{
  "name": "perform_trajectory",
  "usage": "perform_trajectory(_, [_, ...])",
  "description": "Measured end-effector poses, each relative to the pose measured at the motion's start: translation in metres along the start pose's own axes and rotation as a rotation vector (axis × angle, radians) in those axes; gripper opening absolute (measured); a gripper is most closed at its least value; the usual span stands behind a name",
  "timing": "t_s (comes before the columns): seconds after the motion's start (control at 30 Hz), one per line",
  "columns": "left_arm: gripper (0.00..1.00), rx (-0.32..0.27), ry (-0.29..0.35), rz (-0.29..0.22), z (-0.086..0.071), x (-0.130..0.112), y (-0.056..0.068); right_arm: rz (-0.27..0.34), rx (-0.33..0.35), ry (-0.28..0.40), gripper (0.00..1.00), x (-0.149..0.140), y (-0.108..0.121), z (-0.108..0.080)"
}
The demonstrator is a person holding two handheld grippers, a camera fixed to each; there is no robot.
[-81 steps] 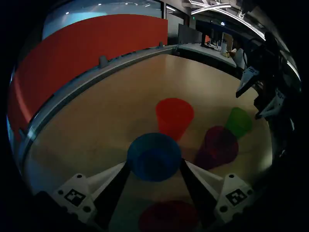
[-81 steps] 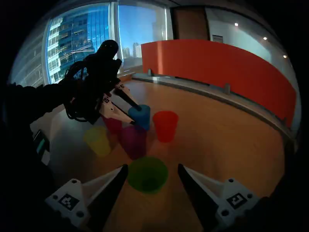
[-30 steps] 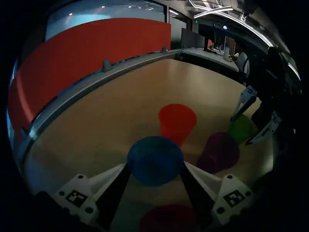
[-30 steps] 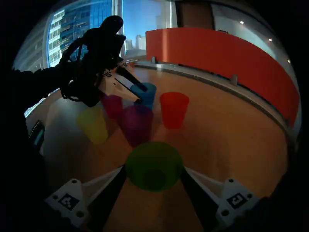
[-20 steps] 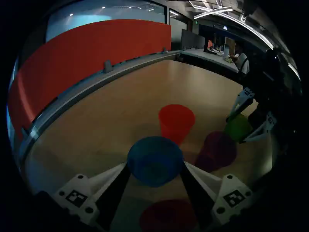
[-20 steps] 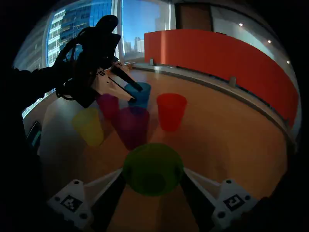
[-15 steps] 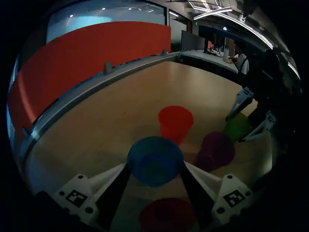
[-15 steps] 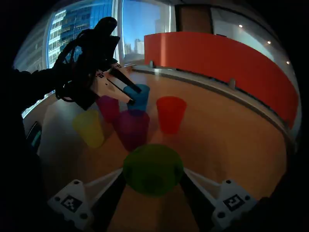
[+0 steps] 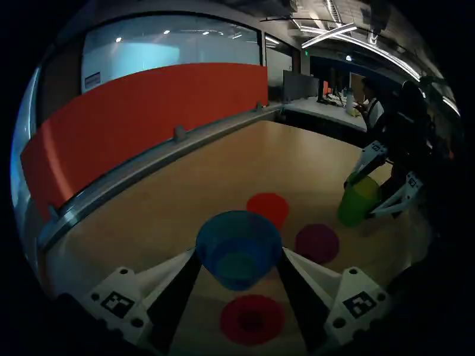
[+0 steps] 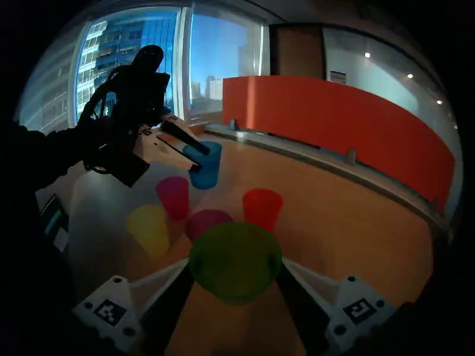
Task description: Pour water
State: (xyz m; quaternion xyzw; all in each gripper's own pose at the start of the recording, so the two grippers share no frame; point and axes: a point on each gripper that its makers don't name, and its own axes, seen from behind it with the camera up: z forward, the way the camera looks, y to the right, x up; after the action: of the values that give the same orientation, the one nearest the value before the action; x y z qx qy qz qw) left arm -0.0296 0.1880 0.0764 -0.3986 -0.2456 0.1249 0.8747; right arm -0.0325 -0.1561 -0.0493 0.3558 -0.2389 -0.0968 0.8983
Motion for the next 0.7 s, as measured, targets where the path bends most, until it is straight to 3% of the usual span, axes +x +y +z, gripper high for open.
perform_trajectory(0.37, [0.85,0.041,0.128,-0.025,-0.057,0.028,0.006,-0.058,0.026,0.088,0.91,0.05,-0.023,-0.01])
perform_trajectory(0.7, [0.85,0.064,0.232,-0.056,-0.1,0.041,0.013,-0.088,0.06,0.169,0.91,0.09,-0.044,-0.012])
